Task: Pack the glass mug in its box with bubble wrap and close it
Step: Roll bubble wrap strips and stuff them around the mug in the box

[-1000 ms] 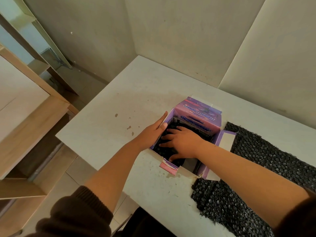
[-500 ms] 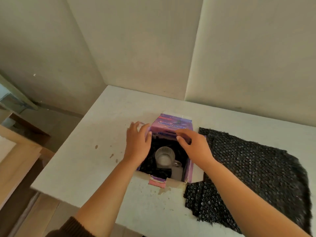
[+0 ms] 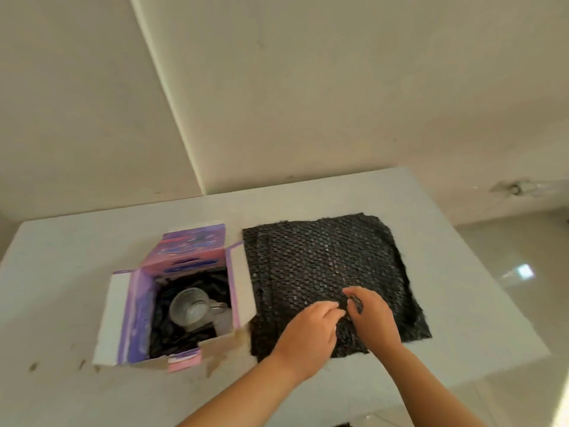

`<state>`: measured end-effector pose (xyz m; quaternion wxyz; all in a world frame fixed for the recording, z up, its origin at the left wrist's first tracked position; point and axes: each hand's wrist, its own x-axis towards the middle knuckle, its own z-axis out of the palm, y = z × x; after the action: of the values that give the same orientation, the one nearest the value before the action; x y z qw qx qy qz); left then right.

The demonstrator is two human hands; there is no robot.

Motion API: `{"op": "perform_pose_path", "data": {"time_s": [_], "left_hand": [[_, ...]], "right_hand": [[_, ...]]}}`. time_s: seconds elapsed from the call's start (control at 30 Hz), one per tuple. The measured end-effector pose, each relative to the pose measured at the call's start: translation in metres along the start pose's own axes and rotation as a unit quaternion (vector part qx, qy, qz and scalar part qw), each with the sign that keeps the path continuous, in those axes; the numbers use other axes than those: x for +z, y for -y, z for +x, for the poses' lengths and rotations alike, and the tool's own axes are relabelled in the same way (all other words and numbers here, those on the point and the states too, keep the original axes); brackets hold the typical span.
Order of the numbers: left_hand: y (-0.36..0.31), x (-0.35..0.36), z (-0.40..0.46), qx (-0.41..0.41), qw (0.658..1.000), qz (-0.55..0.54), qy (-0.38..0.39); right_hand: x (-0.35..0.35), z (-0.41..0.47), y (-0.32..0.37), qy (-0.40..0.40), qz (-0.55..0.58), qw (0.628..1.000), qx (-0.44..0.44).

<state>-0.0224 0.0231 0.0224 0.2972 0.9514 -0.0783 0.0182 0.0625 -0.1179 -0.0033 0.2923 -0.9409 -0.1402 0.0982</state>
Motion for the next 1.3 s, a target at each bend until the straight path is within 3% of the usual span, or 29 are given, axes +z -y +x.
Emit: {"op": "perform_pose_path", "data": {"time_s": [0.17, 0.3, 0.43, 0.8, 1.07, 1.3], "left_hand": [[0.013, 0.055, 0.004, -0.105, 0.979, 0.109, 0.139], [0.017, 0.084, 0.007, -0.156, 0.973, 0.118, 0.125], [0.011, 0.097, 0.014, -0.181, 0.976, 0.106, 0.06], [-0.006, 0.088, 0.022, -0.264, 0.964, 0.002, 0.006], [0.002, 0.079, 0.026, -0.286, 0.956, 0.044, 0.051], [0.02, 0.068, 0.017, -0.258, 0.961, -0.018, 0.098]], "right_hand": [[-0.011, -0.002, -0.076, 0.124, -0.162, 0.973, -0.109], [-0.02, 0.009, -0.123, 0.208, -0.225, 0.936, -0.175], [-0.019, 0.022, -0.144, 0.194, -0.222, 0.93, -0.22], [-0.014, 0.024, -0.135, 0.143, -0.244, 0.923, -0.26], [-0.026, 0.031, -0.144, 0.114, -0.158, 0.944, -0.265], [-0.044, 0.041, -0.148, 0.185, -0.091, 0.955, -0.213]]}}
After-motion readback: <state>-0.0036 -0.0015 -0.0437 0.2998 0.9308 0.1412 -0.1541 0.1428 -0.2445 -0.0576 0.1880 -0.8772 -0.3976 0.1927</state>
